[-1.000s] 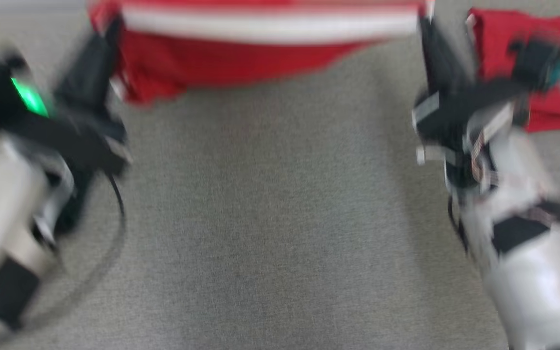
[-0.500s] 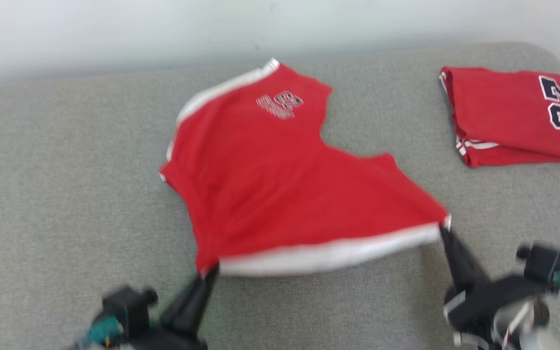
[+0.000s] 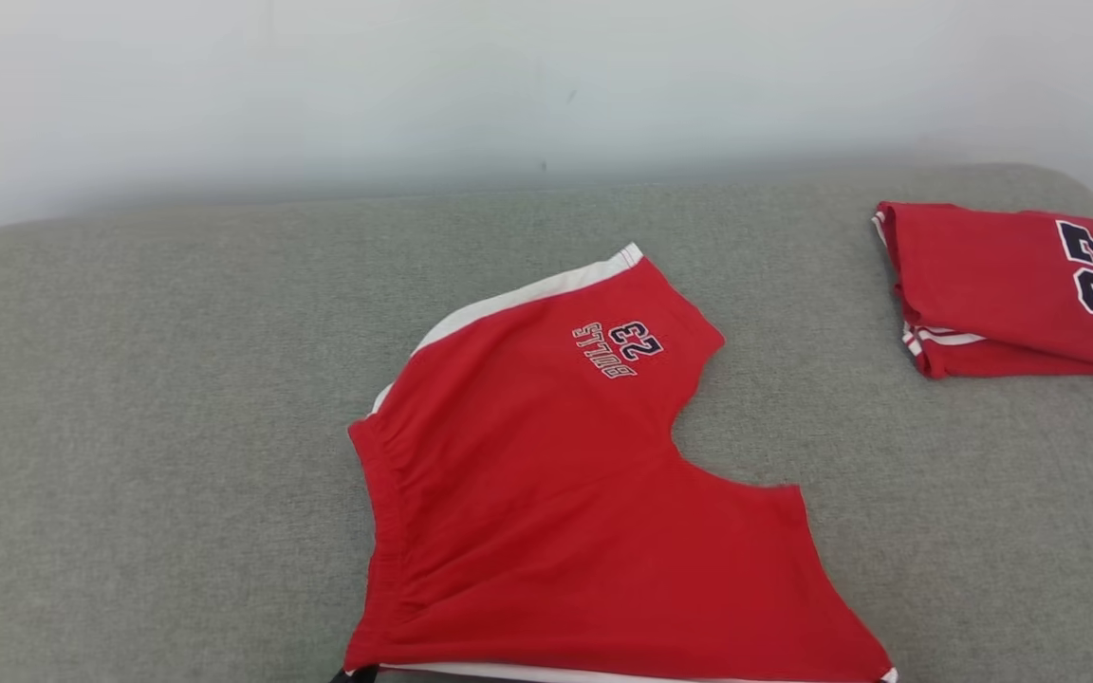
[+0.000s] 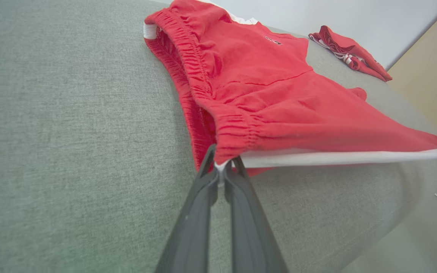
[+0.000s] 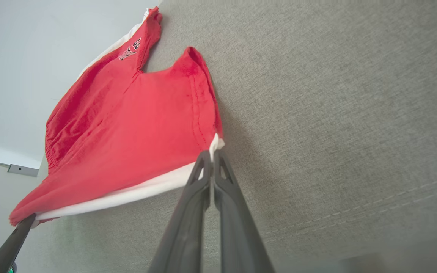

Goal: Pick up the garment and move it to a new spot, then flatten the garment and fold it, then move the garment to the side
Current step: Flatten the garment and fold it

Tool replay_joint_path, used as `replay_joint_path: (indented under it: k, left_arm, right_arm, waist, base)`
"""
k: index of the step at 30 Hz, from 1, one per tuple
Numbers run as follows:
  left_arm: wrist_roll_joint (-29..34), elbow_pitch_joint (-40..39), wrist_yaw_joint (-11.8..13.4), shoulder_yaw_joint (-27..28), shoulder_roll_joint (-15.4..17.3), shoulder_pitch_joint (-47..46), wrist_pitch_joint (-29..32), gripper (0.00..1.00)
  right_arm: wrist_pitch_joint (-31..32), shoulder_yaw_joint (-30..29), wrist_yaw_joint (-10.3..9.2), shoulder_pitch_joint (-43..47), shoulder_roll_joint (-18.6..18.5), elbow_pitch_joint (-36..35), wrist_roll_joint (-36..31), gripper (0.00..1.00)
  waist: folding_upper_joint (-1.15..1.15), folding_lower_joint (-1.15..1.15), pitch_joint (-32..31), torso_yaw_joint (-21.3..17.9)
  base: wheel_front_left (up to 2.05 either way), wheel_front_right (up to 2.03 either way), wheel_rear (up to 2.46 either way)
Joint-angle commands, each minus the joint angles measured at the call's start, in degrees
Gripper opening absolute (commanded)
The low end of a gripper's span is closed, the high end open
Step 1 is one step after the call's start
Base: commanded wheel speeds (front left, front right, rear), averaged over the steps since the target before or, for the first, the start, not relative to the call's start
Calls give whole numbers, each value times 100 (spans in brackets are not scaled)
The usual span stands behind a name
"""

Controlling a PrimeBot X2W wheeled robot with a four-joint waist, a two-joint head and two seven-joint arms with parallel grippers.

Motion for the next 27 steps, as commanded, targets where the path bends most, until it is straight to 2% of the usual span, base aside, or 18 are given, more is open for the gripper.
replay_joint_path:
  k: [1, 7, 15, 20, 27]
  left_arm:
    - [90, 3, -11, 69, -60, 77, -17, 0]
    - [389, -125, -93, 158, -375, 94, -17, 0]
    - [753, -420, -136, 250, -617, -65, -17, 0]
    - [868, -511, -140, 285, -740, -234, -17, 0]
    - [733, -454, -136, -46, -841, -950, -16, 0]
  right_arm:
    - [-13, -104, -16, 52, 12, -77, 52, 0]
    - [-73, -221, -16, -197, 36, -104, 231, 0]
    - [36, -480, -16, -734, 39, -105, 197, 0]
    - [272, -557, -16, -1396, 40, 116, 33, 0]
    - [608, -536, -16, -2629, -62, 604, -248, 0]
  waist:
    - [1, 1, -24, 49]
    - [1, 1, -41, 99]
    - [1, 1, -29, 333]
    - [1, 1, 1, 479]
    - [1, 1, 154, 667]
  base:
    - [0, 0, 0]
    - [0, 0, 0]
    - [0, 0, 0]
    - [0, 0, 0]
    - [0, 0, 0]
